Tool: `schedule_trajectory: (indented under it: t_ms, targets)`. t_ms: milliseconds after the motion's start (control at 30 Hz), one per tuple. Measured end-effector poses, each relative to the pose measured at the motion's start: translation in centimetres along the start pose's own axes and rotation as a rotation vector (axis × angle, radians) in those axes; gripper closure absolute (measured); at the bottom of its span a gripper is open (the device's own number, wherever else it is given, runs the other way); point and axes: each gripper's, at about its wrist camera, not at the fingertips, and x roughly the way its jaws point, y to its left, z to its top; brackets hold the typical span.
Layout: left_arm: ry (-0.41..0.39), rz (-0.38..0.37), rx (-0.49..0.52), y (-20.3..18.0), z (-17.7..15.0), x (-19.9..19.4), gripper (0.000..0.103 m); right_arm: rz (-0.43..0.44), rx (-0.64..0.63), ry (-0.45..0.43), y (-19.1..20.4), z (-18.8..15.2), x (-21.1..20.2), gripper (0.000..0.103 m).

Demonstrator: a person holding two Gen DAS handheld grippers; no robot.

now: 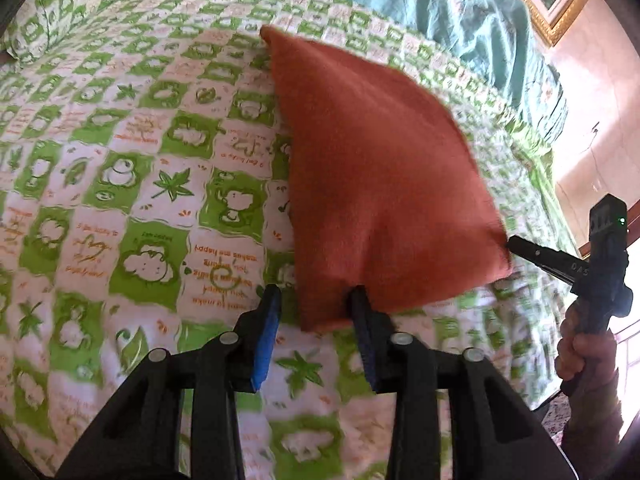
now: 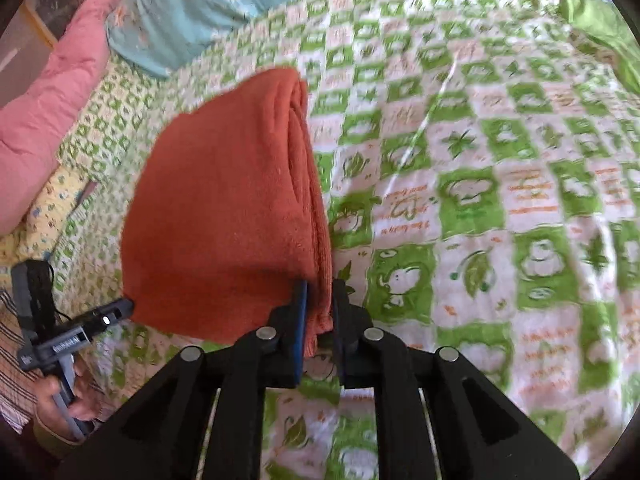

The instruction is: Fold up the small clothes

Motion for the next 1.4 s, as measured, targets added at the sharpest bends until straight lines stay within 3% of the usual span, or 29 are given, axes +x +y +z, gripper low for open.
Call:
schedule_trajectory:
  t_ms: [100, 200, 367, 400, 467, 600, 767, 833, 933, 1033, 1133, 1267, 1400]
  targets:
    - [-0.063, -0.088, 0.036, -1.7, 0.4, -2.4, 0.069, 0.074, -0.015, -0.105, 1.4, 0.3, -2.7, 0.090]
    - [-0.062, -0.204, 0.084, -3.7, 0.8, -2.3, 0.066, 0.155, -0.064, -0.093, 3.7, 0.6, -2.2, 0.090]
    - [0.030, -0.125, 0.083, -3.0, -0.2, 1.7, 0.067, 0.076, -0.067, 0.012, 3.7, 0.2, 2.2, 0.090]
    - [0.046, -0.118, 0.062, -2.3, -0.4, 2.4, 0.073, 0.060, -0.056, 0.036, 3.3, 0.0, 3.0, 0.090]
    - [0.036, -0.153, 0.028, -1.6, -0.3, 2.1, 0.073, 0.050, -0.029, 0.065, 2.3, -0.6, 4.4, 0.090]
    - [0.021, -0.150, 0.051, -1.7, 0.0, 0.1, 0.065, 0.086, -0.003, 0.034, 2.5, -0.4, 2.8, 0.090]
    - [-0.066, -0.165, 0.037, -1.3, 2.0, -2.3, 0.057, 0.117, -0.011, -0.049, 3.3, 1.3, 1.0, 0.088]
    - [-0.092, -0.137, 0.033, -1.4, 3.9, -2.0, 0.057, 0.128, -0.004, -0.051, 3.6, 2.6, 1.7, 0.088]
    - [-0.088, -0.167, 0.024, -1.0, 6.8, -0.2, 0.057, 0.132, 0.008, -0.060, 3.6, 4.8, 3.5, 0.088]
    - [-0.051, -0.127, 0.011, -0.3, 8.4, 2.6, 0.059, 0.059, 0.028, 0.000, 2.6, 6.1, 6.6, 0.088]
    - [-0.061, -0.128, 0.001, -0.3, 8.7, 2.5, 0.059, 0.084, 0.063, 0.005, 1.9, 6.2, 6.9, 0.088]
    - [-0.095, -0.095, 0.031, -1.3, 7.3, 0.6, 0.056, 0.122, 0.037, -0.054, 3.2, 5.2, 3.1, 0.087]
    - [-0.118, -0.085, 0.013, -1.4, 4.6, -1.2, 0.049, 0.122, 0.001, -0.115, 4.4, 2.9, -0.1, 0.053]
